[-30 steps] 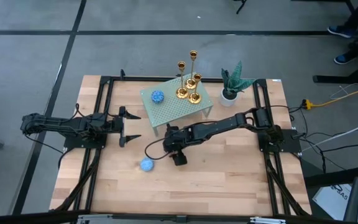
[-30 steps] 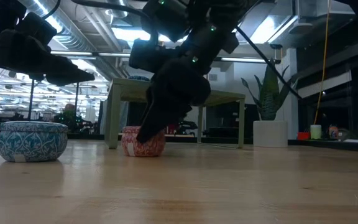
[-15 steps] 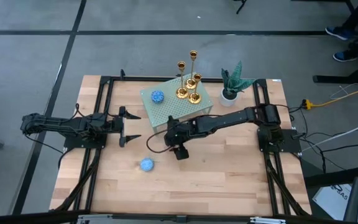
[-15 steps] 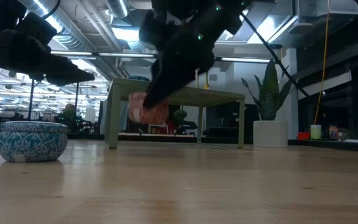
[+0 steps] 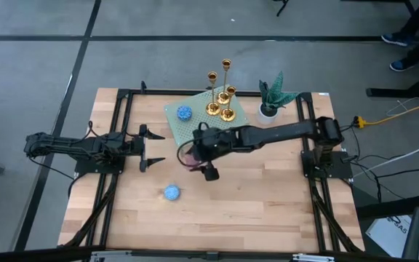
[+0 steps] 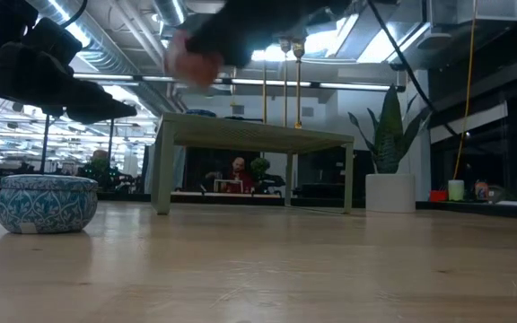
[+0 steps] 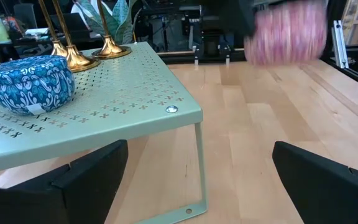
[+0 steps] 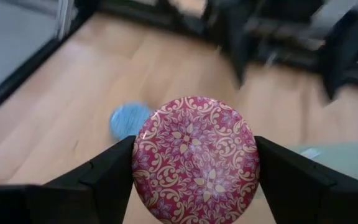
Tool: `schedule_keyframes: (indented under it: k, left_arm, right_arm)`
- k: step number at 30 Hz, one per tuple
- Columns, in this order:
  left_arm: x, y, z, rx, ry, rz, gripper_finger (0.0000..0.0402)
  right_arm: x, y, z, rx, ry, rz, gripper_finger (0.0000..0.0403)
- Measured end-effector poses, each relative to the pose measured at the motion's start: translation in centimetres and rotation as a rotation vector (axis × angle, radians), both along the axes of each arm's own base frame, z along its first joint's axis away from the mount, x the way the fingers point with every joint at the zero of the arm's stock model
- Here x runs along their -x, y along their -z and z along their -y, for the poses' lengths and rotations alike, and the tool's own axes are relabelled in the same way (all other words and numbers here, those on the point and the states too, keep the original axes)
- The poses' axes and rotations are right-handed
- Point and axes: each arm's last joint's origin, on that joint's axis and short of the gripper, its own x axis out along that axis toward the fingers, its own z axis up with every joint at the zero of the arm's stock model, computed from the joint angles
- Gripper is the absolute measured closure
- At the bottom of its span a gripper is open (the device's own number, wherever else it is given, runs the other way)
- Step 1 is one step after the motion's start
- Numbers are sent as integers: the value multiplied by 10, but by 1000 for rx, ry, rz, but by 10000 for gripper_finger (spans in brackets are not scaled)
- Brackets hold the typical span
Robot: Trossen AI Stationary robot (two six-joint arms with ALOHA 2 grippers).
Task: Pick & Place candle stick holders
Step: Put the red scented candle on the shelf
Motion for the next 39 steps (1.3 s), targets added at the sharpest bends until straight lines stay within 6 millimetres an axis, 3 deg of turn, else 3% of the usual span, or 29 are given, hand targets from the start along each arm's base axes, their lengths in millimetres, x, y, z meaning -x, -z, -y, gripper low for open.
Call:
schedule_keyframes:
  k: [7, 13, 21, 39]
  left_arm:
    - [0, 0, 0, 0, 0, 0, 2]
    - [0, 0, 0, 0, 0, 0, 2]
    - [0, 0, 0, 0, 0, -1, 2]
    - [0, 0, 0, 0, 0, 0, 2]
  right_arm:
    - [-4, -20, 21, 1, 208, 145, 107]
    - [-5, -21, 46, -5, 367, 157, 107]
    - [-5, -16, 72, 10, 423, 142, 103]
    - [-16, 9, 76, 12, 423, 97, 95]
